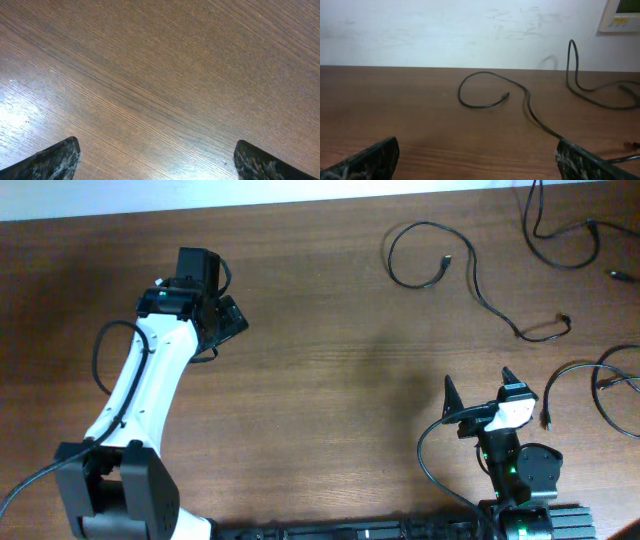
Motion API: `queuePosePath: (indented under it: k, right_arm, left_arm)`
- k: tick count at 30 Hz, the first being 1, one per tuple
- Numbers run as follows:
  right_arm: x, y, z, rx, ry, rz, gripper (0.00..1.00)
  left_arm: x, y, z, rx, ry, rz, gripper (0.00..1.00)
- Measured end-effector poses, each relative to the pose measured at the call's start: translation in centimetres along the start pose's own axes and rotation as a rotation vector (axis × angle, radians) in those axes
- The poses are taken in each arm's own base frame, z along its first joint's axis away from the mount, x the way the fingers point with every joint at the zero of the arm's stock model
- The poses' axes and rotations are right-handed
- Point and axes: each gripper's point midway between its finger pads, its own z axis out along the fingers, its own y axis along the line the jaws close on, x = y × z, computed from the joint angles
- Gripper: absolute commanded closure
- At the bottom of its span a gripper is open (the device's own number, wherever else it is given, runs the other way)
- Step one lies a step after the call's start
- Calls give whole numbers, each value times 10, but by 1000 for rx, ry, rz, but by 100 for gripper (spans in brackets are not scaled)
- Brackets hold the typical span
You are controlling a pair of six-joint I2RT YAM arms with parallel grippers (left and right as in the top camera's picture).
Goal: Untangle cables
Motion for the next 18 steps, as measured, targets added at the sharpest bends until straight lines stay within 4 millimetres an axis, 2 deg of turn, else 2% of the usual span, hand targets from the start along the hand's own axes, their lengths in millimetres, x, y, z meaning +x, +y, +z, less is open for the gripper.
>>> queuePosePath:
  k: [6,10,18]
  right_arm:
    - [1,-4,0,22,3,-68,1]
    - [2,-14,-1,83,7,-14,1]
    - [2,-15,-1,90,7,-8,1]
  left_arm:
    - [0,0,0,0,0,0,1]
    - [0,0,0,0,0,0,1]
    - [0,0,0,0,0,0,1]
